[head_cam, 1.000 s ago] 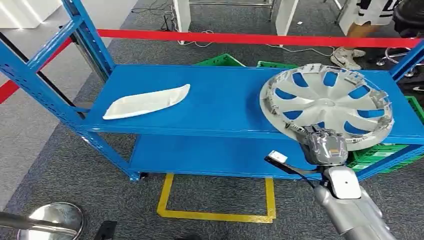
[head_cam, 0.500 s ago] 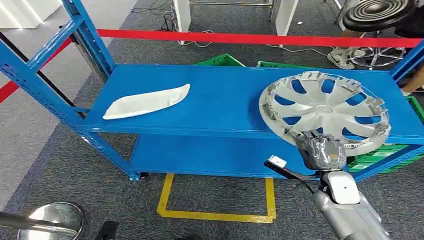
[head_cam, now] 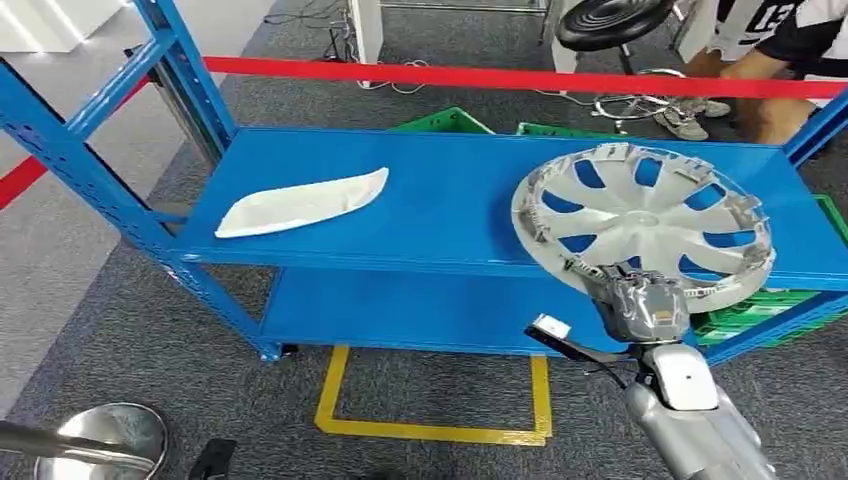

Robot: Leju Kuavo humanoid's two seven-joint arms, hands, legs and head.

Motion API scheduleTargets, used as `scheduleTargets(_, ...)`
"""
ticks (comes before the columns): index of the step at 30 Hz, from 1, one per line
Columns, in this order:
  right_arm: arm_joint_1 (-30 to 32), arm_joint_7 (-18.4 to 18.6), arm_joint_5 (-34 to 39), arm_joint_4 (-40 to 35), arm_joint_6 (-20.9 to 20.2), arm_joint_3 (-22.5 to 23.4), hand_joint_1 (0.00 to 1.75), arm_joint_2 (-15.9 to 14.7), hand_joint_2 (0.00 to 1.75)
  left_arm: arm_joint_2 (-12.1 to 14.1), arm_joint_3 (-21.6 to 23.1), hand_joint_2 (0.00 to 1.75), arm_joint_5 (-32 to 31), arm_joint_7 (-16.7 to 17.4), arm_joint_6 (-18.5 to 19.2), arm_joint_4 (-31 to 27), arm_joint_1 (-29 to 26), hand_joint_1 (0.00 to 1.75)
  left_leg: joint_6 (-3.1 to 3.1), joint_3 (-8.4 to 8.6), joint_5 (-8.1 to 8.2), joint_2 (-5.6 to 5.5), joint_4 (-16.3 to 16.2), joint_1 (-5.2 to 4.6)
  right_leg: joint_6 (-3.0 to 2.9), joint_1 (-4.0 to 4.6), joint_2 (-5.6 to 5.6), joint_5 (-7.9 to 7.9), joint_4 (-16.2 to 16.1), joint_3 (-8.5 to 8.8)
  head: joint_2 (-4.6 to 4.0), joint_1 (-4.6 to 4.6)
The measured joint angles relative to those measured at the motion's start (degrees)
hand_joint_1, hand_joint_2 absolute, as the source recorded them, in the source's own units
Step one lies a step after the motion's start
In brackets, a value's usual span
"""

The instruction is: Take the parts from the cabinet and place them on the table.

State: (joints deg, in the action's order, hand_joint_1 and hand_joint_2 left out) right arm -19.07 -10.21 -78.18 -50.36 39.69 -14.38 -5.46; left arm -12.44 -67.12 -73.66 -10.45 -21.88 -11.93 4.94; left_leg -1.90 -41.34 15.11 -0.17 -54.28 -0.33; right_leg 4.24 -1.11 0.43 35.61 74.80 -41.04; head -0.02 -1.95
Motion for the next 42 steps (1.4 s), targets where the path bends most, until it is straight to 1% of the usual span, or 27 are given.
scheduleTargets(1,0.1,0.0,0.0,0.0,0.0,0.0,1.75,0.0,1.75,0.0,0.0,0.0,0.0,0.0,0.0,0.0,0.0,0.0,0.21,-0.41,-0.4,-0.02,0.0,0.12,0.15,-0.11,-0.01,-0.41,-0.9,1.66,0.0,-0.07)
scheduleTargets(2,0.1,0.0,0.0,0.0,0.0,0.0,1.75,0.0,1.75,0.0,0.0,0.0,0.0,0.0,0.0,0.0,0.0,0.0,0.49,-0.9,-0.8,-0.04,-0.1,0.3,0.24,-0.17,-0.04,-1.7,-4.1,4.36,0.0,-0.04)
scheduleTargets(4,0.0,0.0,0.0,0.0,0.0,-0.1,1.75,0.0,1.75,0.0,0.0,0.0,0.0,0.1,-0.2,0.0,0.0,0.0,1.35,-2.01,-1.75,-0.11,-0.4,0.8,0.87,-0.53,-0.1,-4.34,-14.6,11.62,0.0,-0.02)
scheduleTargets(5,-0.1,0.0,0.0,-0.1,0.0,-0.2,1.75,0.0,1.75,0.2,0.0,0.0,0.0,0.1,-0.3,0.0,0.1,0.0,1.95,-2.27,-2.2,-0.2,-0.5,0.66,0.94,-0.16,-0.07,-3.18,-15.9,12.56,0.02,-0.11)
scheduleTargets(6,0.0,0.0,0.0,-0.4,0.0,-0.2,1.75,0.1,1.75,0.0,0.0,0.0,-0.1,0.2,-0.5,0.0,0.0,0.0,2.36,-2.12,-2.49,-0.19,-0.4,0.69,-0.18,-0.05,0.39,-5.26,-15.5,12.1,-0.02,-0.11)
scheduleTargets(7,-0.1,0.0,0.0,-0.5,0.0,-0.3,1.75,0.1,1.75,0.1,0.0,0.0,-0.1,0.2,-0.7,0.0,0.0,0.0,2.7,-2.14,-2.68,-0.3,-0.5,0.64,-1.0,0.02,0.08,-4.49,-15.6,11.0,-0.02,-0.22)
scheduleTargets(9,0.1,0.0,0.2,-0.5,0.0,-0.3,1.75,0.1,1.75,0.1,0.0,0.0,0.2,0.3,-1.0,0.0,-0.2,0.0,3.3,-1.83,-3.43,-0.29,0.6,0.93,-2.09,0.29,0.1,-5.04,-15.3,10.68,-0.02,-0.37)
scheduleTargets(10,0.1,0.0,0.3,-0.5,0.0,-0.3,1.75,0.1,1.75,0.1,0.0,0.0,0.8,0.5,-1.2,0.0,-0.4,0.0,3.56,-1.98,-2.94,-0.24,0.3,1.07,-2.61,0.07,-0.13,-5.7,-15.4,10.21,-0.02,-0.35)
scheduleTargets(11,0.0,0.1,0.3,-0.5,0.0,-0.3,1.75,0.1,1.75,0.1,-0.1,0.0,1.1,0.5,-1.4,0.0,-0.6,0.0,3.8,-2.74,0.58,-0.18,-1.5,1.06,-3.0,0.04,-0.07,-6.34,-15.4,10.32,-0.02,-0.53)
scheduleTargets(12,0.0,0.1,0.3,-0.5,0.0,-0.3,1.75,0.1,1.75,0.1,-0.1,0.0,1.1,0.5,-1.6,0.0,-0.6,0.0,4.02,-4.0,4.76,-0.18,-5.6,1.05,-3.26,0.01,-0.01,-6.96,-15.4,9.75,-0.02,-0.57)
scheduleTargets(13,0.1,0.2,0.3,-0.5,0.0,-0.3,1.75,0.1,1.75,0.1,-0.1,0.0,1.1,0.5,-1.7,0.0,-0.5,0.0,4.23,-5.54,8.25,-0.16,-10.8,1.08,-3.26,0.01,0.02,-7.52,-15.4,9.1,-0.02,-0.72)
scheduleTargets(14,0.2,0.2,0.3,-0.5,0.0,-0.3,1.75,0.1,1.75,0.1,-0.1,1.75,1.1,0.5,-1.7,0.0,-0.5,0.0,4.34,-6.89,10.61,-0.16,-16.0,1.08,-3.22,0.03,-0.01,-7.92,-15.4,8.49,-0.02,-0.63)
scheduleTargets(15,0.3,0.2,0.3,-0.5,0.0,-0.3,1.75,0.1,1.75,0.1,-0.1,1.75,1.1,0.5,-1.7,0.0,-0.5,0.0,4.36,-7.39,11.87,-0.16,-19.3,1.07,-3.16,0.04,-0.01,-8.23,-15.3,7.98,-0.02,-0.66)
scheduleTargets(16,0.4,0.2,0.3,-0.5,0.0,-0.3,1.75,0.1,1.75,0.1,-0.1,1.75,1.1,0.5,-1.7,0.0,-0.5,0.0,4.3,-6.6,11.87,-0.17,-19.9,1.05,-3.09,0.04,0.0,-8.46,-15.3,7.58,-0.02,-0.66)
scheduleTargets(17,0.6,0.2,0.3,-0.5,0.0,-0.3,1.75,0.1,1.75,0.1,-0.1,1.75,0.9,0.3,-1.7,0.0,-0.5,0.0,4.15,-4.5,11.05,-0.17,-18.1,1.06,-2.94,0.03,0.0,-8.64,-15.3,7.27,-0.02,-0.68)
scheduleTargets(19,0.6,0.2,0.3,-0.5,0.0,-0.3,1.75,0.1,1.75,0.1,-0.1,1.75,0.9,-0.7,-1.5,0.0,-0.4,0.0,3.6,2.41,8.75,-0.17,-9.3,1.01,-2.63,0.0,-0.01,-8.84,-15.3,7.12,-0.02,-0.68)
scheduleTargets(20,0.6,0.2,0.4,-0.6,0.0,-0.3,1.75,0.1,1.75,0.1,-0.1,1.75,1.0,-1.0,-1.3,0.0,-0.3,0.0,3.25,5.7,8.96,-0.19,-5.3,0.96,-2.47,0.0,-0.05,-8.91,-15.3,7.08,-0.02,-0.66)
scheduleTargets(21,0.5,0.2,0.4,-0.8,0.0,-0.3,1.75,0.1,1.75,0.1,-0.1,1.75,1.1,-1.1,-1.1,0.0,-0.2,0.0,3.1,6.55,9.38,-0.23,-3.7,0.73,-2.13,0.29,-0.1,-8.83,-15.3,6.8,-0.02,-0.59)
scheduleTargets(23,0.5,0.2,0.4,-0.8,0.0,-0.3,1.75,0.1,1.75,0.1,-0.1,1.75,1.1,-1.2,-0.4,0.0,-0.2,0.0,2.73,6.29,9.28,-0.21,-3.6,0.61,-1.33,0.22,0.05,-9.38,-15.7,7.0,-0.02,-0.72)
scheduleTargets(24,0.5,0.2,0.4,-0.8,0.0,-0.3,1.75,0.0,1.75,0.0,-0.1,1.75,1.1,-1.2,-0.3,0.0,-0.2,0.0,3.12,6.28,8.98,-0.19,-3.1,0.81,-1.7,0.36,0.08,-9.12,-15.5,7.0,-0.02,-0.59)
scheduleTargets(25,0.5,0.2,0.4,-0.8,0.0,-0.3,1.75,0.0,1.75,0.1,-0.1,1.75,1.1,-1.2,-0.3,0.0,-0.2,0.0,3.07,6.22,9.0,-0.22,-3.1,0.8,-2.83,0.35,0.04,-9.51,-15.8,6.96,-0.02,-0.55)
scheduleTargets(26,0.5,0.2,0.4,-0.8,0.0,-0.3,1.75,0.0,1.75,0.1,-0.2,1.75,1.2,-1.2,-0.2,0.0,-0.3,0.0,2.99,6.16,8.95,-0.26,-3.1,0.71,-2.86,0.35,0.02,-9.57,-16.0,7.04,-0.02,-0.55)
scheduleTargets(28,0.5,0.2,0.4,-0.8,0.0,-0.4,1.75,0.0,1.75,0.0,-0.2,1.75,1.2,-1.2,0.1,0.0,-0.3,0.0,2.53,6.02,8.76,-0.34,-3.1,0.58,-2.62,0.24,-0.12,-9.84,-16.4,7.16,-0.02,-0.52)
scheduleTargets(32,0.4,0.0,0.3,-0.8,0.0,-0.5,1.75,0.0,1.75,0.0,-0.1,1.75,0.2,-0.7,0.2,0.0,-0.3,0.0,1.95,5.62,8.47,-0.34,-3.1,0.47,-1.5,0.12,-0.18,-10.58,-17.2,7.09,-0.02,-0.52)
scheduleTargets(33,0.4,0.0,0.3,-0.8,0.0,-0.5,1.75,0.0,1.75,0.0,0.0,0.0,0.0,-0.5,0.2,0.0,-0.3,0.0,1.81,5.54,8.38,-0.34,-3.1,0.41,-1.26,0.06,-0.17,-10.73,-17.2,7.02,-0.02,-0.54)
scheduleTargets(36,0.4,0.0,0.2,-0.8,0.0,-0.5,1.75,0.0,1.75,0.0,0.1,0.0,-0.5,-0.4,0.2,0.0,-0.3,0.0,1.66,5.3,8.15,-0.34,-3.1,0.31,-0.68,-0.05,-0.17,-10.97,-17.2,6.77,-0.02,-0.52)
scheduleTargets(42,0.6,0.2,0.2,-0.9,0.0,-0.5,1.75,0.0,1.75,0.0,0.1,0.0,-0.3,-0.5,0.1,0.0,-0.3,0.0,1.73,4.97,7.76,-0.31,-3.1,0.33,-0.34,-0.06,-0.12,-11.27,-17.1,6.32,-0.02,-0.55)
